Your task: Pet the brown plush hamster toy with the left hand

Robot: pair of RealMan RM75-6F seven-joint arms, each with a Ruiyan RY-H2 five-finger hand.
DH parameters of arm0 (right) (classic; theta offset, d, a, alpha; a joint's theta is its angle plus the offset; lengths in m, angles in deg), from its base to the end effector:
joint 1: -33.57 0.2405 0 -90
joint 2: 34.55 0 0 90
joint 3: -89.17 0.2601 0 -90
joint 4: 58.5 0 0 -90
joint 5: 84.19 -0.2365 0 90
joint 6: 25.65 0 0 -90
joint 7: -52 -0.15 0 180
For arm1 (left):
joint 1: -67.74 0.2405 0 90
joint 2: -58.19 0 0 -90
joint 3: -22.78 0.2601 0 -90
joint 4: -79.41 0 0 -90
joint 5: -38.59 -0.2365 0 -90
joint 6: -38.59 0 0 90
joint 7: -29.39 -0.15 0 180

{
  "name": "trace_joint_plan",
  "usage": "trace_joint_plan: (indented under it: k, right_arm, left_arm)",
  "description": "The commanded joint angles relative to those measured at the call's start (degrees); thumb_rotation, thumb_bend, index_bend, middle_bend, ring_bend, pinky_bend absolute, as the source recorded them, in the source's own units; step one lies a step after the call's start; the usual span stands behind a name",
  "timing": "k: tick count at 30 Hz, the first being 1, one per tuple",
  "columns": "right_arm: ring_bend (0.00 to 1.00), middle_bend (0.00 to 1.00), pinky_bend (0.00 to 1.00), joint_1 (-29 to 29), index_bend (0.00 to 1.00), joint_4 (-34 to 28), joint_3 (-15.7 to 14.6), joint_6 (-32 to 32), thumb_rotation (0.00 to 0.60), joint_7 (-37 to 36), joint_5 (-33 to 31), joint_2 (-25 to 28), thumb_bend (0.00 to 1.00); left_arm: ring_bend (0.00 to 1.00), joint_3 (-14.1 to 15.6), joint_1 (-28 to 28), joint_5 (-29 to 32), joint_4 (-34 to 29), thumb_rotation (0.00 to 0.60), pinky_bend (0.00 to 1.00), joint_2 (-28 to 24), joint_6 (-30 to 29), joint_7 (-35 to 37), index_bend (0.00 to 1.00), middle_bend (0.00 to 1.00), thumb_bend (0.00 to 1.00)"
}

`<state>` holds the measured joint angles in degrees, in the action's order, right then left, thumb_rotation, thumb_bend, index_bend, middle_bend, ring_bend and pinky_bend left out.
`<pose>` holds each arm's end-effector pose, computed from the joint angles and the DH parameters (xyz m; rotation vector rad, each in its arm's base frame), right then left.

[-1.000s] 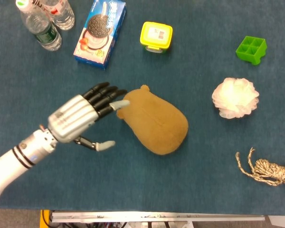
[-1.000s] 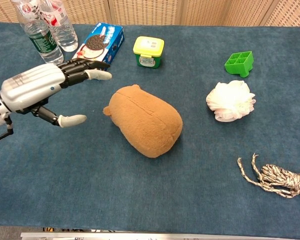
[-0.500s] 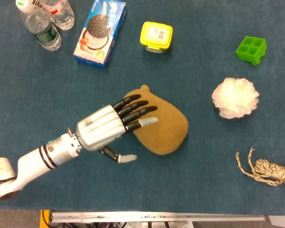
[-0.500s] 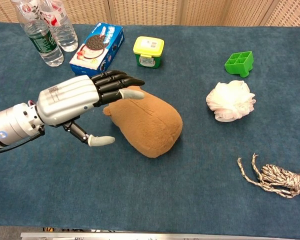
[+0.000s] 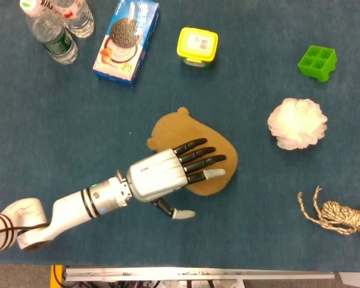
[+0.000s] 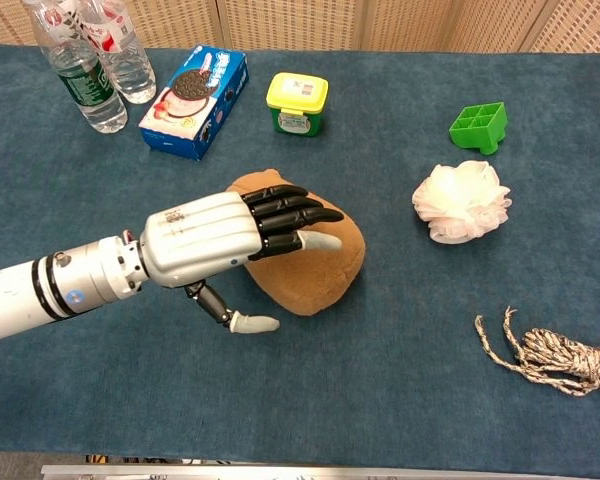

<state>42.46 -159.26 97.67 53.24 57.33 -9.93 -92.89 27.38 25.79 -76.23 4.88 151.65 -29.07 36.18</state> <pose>-0.3090 -0.2303 0.1637 1.2944 -0.9355 0.8450 -0.1278 0.2515 -0.0835 -2.4777 -0.5168 -1.3745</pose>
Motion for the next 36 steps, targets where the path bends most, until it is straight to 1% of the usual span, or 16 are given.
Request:
trace_joint_plan:
  k: [1, 3, 4, 6, 10, 18, 25, 31, 36]
  right_arm:
    - [0.18, 0.29, 0.18, -0.07, 0.32, -0.09, 0.04, 0.12, 0.6, 0.1, -0.13, 0.12, 0.0]
    - [0.18, 0.29, 0.18, -0.13, 0.32, -0.13, 0.07, 0.18, 0.6, 0.15, -0.29, 0.19, 0.0]
    - [0.18, 0.29, 0.18, -0.16, 0.32, -0.14, 0.07, 0.18, 0.6, 0.17, -0.38, 0.2, 0.0]
    - [0.18, 0.29, 0.18, -0.14, 0.32, -0.14, 0.08, 0.11, 0.6, 0.18, -0.51, 0.19, 0.0]
    - [0.18, 0.29, 0.18, -0.06, 0.32, -0.07, 0.05, -0.13, 0.6, 0.31, -0.74, 0.1, 0.0]
    - [0.18, 0.29, 0.18, -0.01, 0.32, 0.41, 0.09, -0.4, 0.6, -0.16, -0.99, 0.01, 0.0]
    - [0.18, 0.29, 0.18, -0.02, 0.32, 0.8, 0.13, -0.62, 0.6, -0.64, -1.24, 0.04, 0.0]
    - [0.18, 0.29, 0.18, -0.18, 0.32, 1.24, 0.15, -0.66, 0.6, -1.27, -1.46, 0.16, 0.0]
    - [0.18, 0.29, 0.18, -0.07, 0.32, 1.4, 0.17, -0.86, 0.6, -1.59, -1.31, 0.17, 0.0]
  left_arm:
    - [0.01, -0.52, -0.94, 0.75, 0.45, 0.216, 0.0, 1.05, 0.55, -0.33, 0.09, 0.02, 0.23]
    - [0.01, -0.81, -1.76, 0.48, 1.27, 0.216, 0.0, 1.53, 0.88, -1.64, 0.09, 0.01, 0.23]
    - [0.01, -1.25, -2.35, -0.07, 2.09, 0.215, 0.0, 1.82, 0.92, -3.8, 0.09, 0.01, 0.23]
    - [0.0, -1.74, -2.91, -0.28, 2.53, 0.21, 0.0, 2.44, 0.8, -5.71, 0.09, 0.0, 0.23]
    - [0.0, -1.92, -4.17, 0.93, 1.54, 0.208, 0.0, 2.98, 2.13, -5.37, 0.09, 0.0, 0.23]
    - [0.0, -1.37, -6.48, 2.81, 2.1, 0.207, 0.0, 4.59, 6.78, -8.32, 0.09, 0.0, 0.23]
    - [0.0, -2.06, -7.88, 5.61, 2.5, 0.209, 0.0, 5.91, 9.69, -9.85, 0.09, 0.0, 0.23]
    - [0.0, -1.26, -8.05, 6.84, 3.9, 0.208, 0.0, 6.41, 10.37, -10.85, 0.09, 0.0, 0.23]
    - [0.0, -0.37, -7.24, 7.8, 4.98, 0.209, 0.0, 6.0, 9.41, -11.01, 0.09, 0.0, 0.23]
